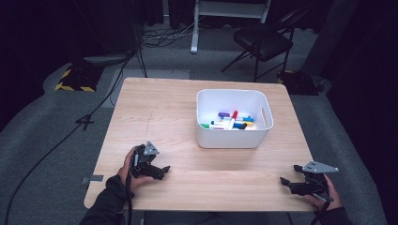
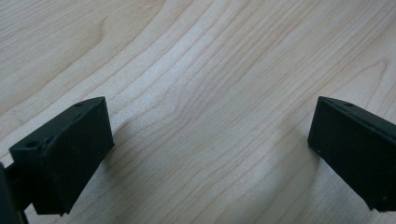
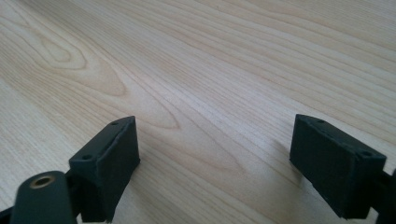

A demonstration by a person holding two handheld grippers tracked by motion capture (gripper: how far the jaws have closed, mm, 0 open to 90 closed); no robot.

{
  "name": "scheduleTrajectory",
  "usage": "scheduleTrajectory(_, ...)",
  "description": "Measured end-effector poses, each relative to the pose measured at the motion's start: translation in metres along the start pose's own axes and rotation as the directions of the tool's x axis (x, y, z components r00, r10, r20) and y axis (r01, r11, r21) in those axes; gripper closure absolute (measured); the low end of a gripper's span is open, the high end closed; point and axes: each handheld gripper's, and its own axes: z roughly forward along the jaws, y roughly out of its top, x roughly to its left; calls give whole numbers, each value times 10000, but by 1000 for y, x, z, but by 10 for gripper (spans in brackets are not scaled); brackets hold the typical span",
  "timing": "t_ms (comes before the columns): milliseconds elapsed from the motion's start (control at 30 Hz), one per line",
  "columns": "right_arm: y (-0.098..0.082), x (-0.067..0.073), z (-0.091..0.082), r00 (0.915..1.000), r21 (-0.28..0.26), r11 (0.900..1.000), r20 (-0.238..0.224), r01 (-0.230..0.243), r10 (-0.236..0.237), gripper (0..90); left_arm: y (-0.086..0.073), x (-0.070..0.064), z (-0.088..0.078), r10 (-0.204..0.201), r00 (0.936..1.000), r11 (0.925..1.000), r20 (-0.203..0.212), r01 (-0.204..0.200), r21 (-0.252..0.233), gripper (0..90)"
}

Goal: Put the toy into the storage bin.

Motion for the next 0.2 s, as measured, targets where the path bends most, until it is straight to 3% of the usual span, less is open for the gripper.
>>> scheduleTrajectory(200, 0, 0, 0, 10000, -1, 10000, -1, 0, 0, 157, 0, 0, 1, -100, 9999, 9999, 67, 100, -6, 2)
